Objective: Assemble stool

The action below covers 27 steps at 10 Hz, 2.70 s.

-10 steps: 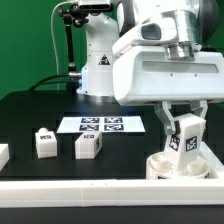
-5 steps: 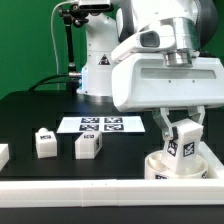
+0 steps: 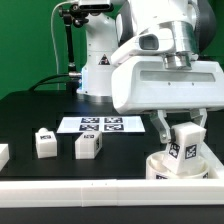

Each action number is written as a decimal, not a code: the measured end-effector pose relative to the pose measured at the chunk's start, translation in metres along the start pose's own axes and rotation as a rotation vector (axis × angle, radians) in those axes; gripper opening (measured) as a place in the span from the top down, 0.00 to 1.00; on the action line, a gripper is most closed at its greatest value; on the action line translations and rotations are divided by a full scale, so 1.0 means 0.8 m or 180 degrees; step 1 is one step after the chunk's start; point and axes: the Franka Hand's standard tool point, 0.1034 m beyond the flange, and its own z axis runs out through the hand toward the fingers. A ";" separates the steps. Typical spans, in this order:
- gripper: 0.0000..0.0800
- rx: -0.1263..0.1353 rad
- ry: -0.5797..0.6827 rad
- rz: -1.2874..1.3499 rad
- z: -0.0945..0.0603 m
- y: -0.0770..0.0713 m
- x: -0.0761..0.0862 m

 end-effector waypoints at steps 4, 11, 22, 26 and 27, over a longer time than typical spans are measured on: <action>0.19 -0.0015 0.0026 -0.0005 -0.012 0.003 0.007; 0.19 0.0034 -0.0097 -0.0025 -0.031 0.002 0.019; 0.19 0.0556 -0.1529 -0.0178 -0.028 -0.014 0.017; 0.19 0.0496 -0.1377 -0.0456 -0.023 -0.011 0.024; 0.19 0.0520 -0.1372 -0.0567 -0.023 -0.011 0.023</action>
Offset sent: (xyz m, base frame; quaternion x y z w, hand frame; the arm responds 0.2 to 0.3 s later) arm -0.0144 -0.0030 0.0202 -0.0024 -0.0193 0.0051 0.9998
